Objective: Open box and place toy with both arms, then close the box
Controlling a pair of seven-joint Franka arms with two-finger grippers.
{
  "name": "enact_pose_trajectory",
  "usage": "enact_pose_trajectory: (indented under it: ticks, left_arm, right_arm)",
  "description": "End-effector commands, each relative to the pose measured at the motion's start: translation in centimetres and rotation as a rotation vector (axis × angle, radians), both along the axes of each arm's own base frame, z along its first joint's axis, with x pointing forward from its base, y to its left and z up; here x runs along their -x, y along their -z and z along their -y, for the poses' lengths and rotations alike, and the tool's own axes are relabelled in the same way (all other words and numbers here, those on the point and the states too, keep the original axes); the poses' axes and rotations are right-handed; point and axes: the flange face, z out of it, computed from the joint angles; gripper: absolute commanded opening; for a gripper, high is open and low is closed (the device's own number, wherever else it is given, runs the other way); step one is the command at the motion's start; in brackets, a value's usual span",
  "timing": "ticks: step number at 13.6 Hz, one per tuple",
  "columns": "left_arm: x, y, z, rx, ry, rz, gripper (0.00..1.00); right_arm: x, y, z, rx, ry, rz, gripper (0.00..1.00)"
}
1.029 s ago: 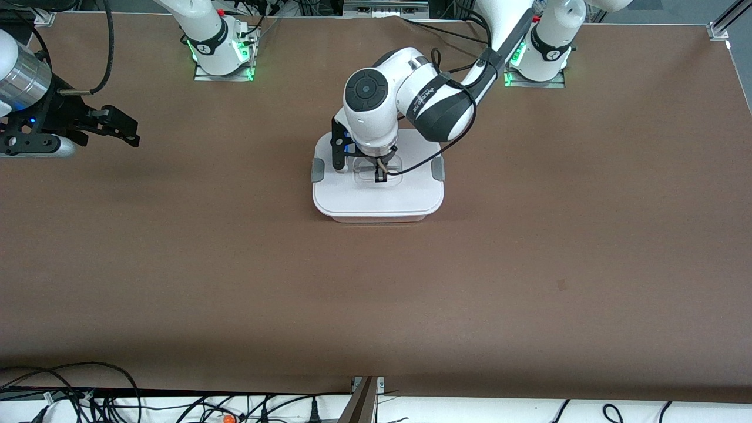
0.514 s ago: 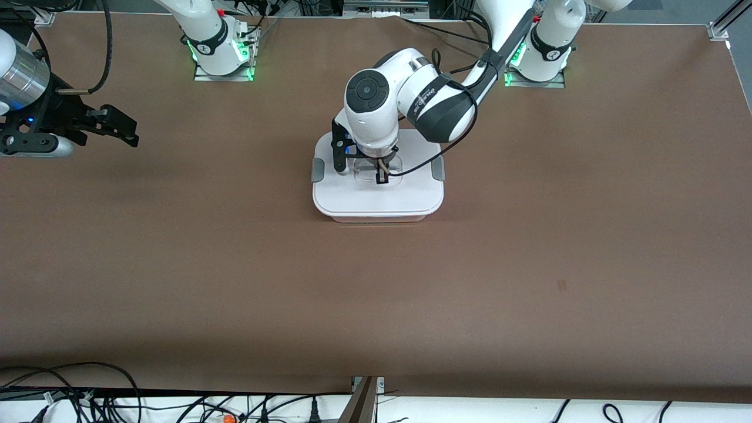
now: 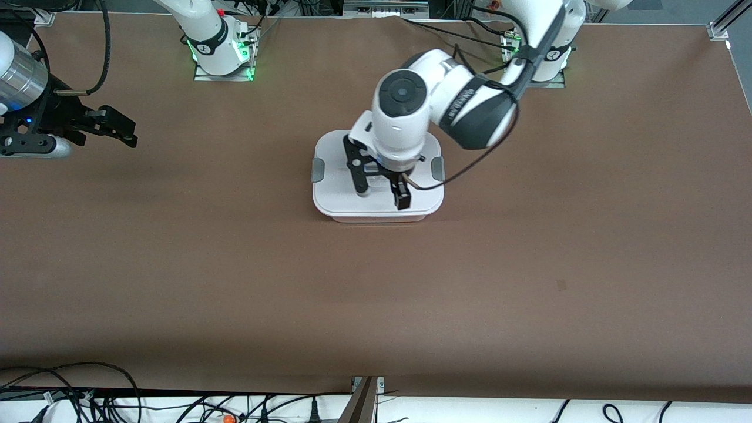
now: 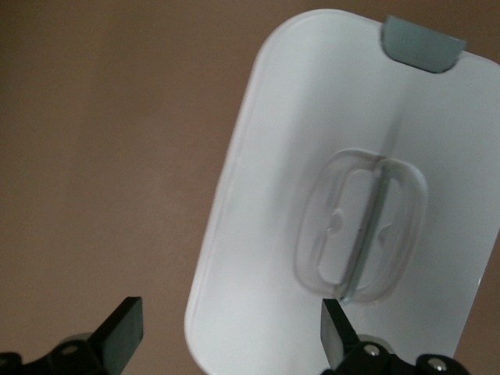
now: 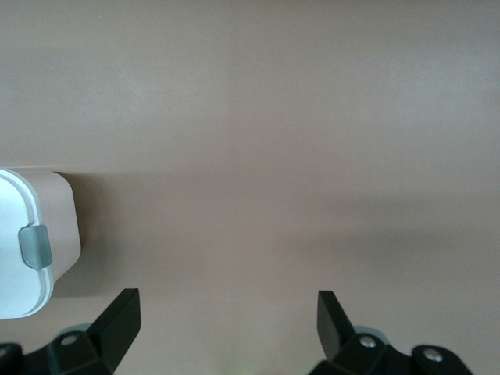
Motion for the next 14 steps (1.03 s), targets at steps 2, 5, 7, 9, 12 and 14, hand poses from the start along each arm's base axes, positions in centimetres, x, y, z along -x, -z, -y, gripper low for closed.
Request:
enact_pose_trajectory:
  ticks: [2, 5, 7, 9, 12, 14]
  left_arm:
    - [-4.5, -3.3, -8.7, 0.029, -0.150, -0.042, 1.00]
    - [-8.0, -5.8, -15.3, -0.003, -0.250, -0.012, 1.00]
    - [-10.1, -6.4, -20.2, -0.028, -0.331, 0.017, 1.00]
    - [-11.3, -7.8, -24.8, -0.053, -0.407, 0.055, 1.00]
    - [-12.0, -10.6, -31.7, -0.046, -0.529, 0.090, 1.00]
    - [-11.3, -13.9, -35.4, -0.034, -0.580, 0.132, 1.00]
  right_arm:
    - [0.0, -0.5, 0.1, -0.003, 0.020, -0.004, 1.00]
    - [0.0, -0.5, 0.1, -0.003, 0.020, -0.004, 1.00]
    - [0.0, -0.5, 0.1, -0.004, 0.020, -0.004, 1.00]
    - [0.0, -0.5, 0.0, -0.003, 0.020, -0.003, 1.00]
    - [-0.1, -0.1, 0.4, -0.003, 0.026, -0.013, 1.00]
    - [-0.1, -0.1, 0.4, -0.003, 0.026, -0.013, 1.00]
